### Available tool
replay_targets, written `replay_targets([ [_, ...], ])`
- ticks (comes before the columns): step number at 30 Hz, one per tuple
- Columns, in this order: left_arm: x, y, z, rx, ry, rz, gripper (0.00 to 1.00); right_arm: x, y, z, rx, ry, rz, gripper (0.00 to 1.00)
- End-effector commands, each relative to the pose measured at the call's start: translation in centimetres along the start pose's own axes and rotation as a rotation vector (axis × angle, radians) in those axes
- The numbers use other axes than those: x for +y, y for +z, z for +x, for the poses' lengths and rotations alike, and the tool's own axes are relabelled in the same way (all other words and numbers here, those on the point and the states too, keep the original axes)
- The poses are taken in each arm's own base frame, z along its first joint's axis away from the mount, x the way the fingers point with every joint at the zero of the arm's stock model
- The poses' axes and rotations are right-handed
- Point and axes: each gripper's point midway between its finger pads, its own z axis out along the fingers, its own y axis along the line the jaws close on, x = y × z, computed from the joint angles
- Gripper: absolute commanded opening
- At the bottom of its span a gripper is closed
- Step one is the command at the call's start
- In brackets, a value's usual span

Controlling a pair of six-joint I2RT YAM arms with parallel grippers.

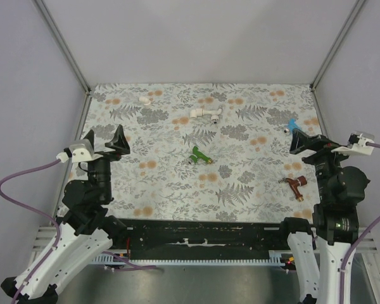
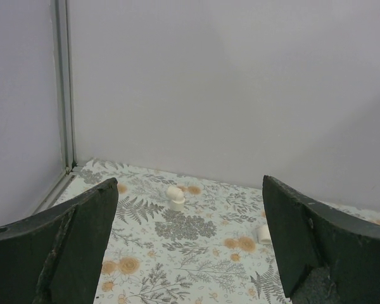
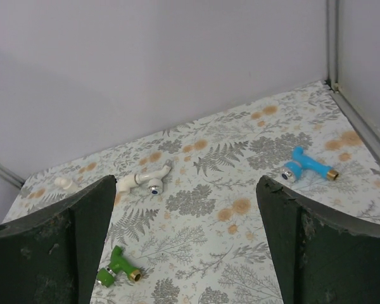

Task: Install the water faucets

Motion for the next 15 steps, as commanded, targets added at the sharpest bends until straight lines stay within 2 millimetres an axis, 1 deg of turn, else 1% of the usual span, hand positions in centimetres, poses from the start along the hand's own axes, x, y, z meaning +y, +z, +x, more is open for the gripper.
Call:
replay_targets([
  [1, 1.0, 0.0, -0.9, -0.038, 0.023, -0.043, 0.99, -2.8, -2.7, -1.8, -0.035, -0.108, 0.185, 0.98],
  [5, 1.2, 0.0, -0.7, -0.039, 0.044, -0.049, 0.99, -4.0, -5.2, -3.6, -0.106, -0.223, 0.246, 0.98],
  [6, 1.1, 0.0, -0.7, -0.042, 0.046, -0.047, 0.99, -3.4, -5.7, -3.8, -0.113, -0.245, 0.209, 0.98],
  [8, 1.1, 0.1, -0.3, -0.036, 0.058, -0.049, 0.99, -3.2, -6.5, -4.2, -0.134, -0.293, 0.187, 0.98],
  [10, 1.0, 0.2, 0.1, -0.025, 0.073, -0.046, 0.99, -3.8, -6.8, -4.2, -0.146, -0.306, 0.211, 0.98],
  [12, 0.8, 0.4, 0.6, -0.013, 0.086, -0.046, 0.99, -4.8, -7.0, -3.7, -0.151, -0.306, 0.253, 0.98],
  [15, 0.6, 0.7, 1.2, 0.005, 0.110, -0.042, 0.99, -5.6, -6.9, -2.4, -0.170, -0.298, 0.264, 0.98],
])
